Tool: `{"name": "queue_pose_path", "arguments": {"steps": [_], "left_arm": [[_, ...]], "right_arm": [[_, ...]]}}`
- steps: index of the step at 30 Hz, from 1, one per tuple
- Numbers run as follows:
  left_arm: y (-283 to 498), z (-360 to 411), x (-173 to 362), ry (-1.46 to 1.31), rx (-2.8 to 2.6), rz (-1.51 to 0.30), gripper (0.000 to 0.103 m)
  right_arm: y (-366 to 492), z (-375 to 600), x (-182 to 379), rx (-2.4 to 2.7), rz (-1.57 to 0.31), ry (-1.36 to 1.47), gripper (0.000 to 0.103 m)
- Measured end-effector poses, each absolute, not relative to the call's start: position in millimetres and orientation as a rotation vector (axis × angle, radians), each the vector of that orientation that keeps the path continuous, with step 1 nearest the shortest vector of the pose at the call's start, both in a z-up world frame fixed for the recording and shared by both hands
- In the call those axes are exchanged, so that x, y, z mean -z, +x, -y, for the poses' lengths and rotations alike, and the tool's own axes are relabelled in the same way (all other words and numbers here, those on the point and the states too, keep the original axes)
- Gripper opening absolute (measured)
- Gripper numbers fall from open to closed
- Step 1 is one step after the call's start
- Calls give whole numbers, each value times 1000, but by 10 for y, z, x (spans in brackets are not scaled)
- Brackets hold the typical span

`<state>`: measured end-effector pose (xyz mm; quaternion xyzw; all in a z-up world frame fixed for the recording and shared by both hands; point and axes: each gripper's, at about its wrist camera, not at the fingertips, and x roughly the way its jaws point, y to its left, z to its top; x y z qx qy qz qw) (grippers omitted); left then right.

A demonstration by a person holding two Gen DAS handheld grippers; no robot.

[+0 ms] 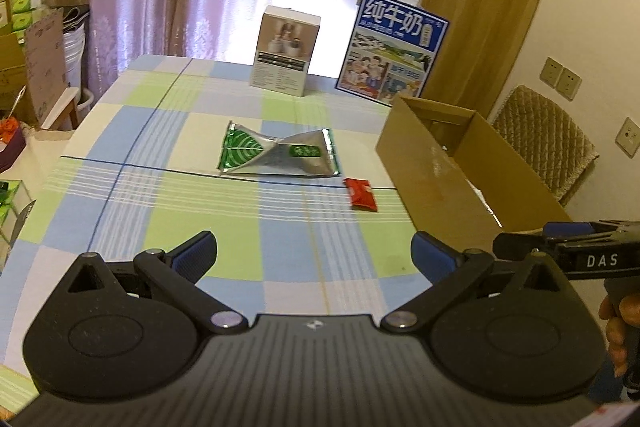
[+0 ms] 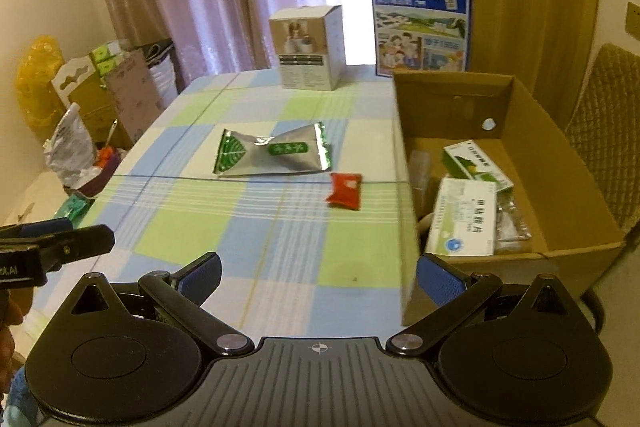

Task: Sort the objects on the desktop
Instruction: 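Withdraw both tools back over the table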

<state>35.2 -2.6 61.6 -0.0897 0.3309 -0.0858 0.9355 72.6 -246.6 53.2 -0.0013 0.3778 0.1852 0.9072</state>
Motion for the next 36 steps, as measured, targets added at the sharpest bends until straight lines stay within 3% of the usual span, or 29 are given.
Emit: {"name": "queue_pose_path", "arguments": {"steps": [36], "left_arm": [[1159,-345,-210,30,233,-771,102]], "right_arm": [[1513,1971,-23,-444,-864,-78,101]]}}
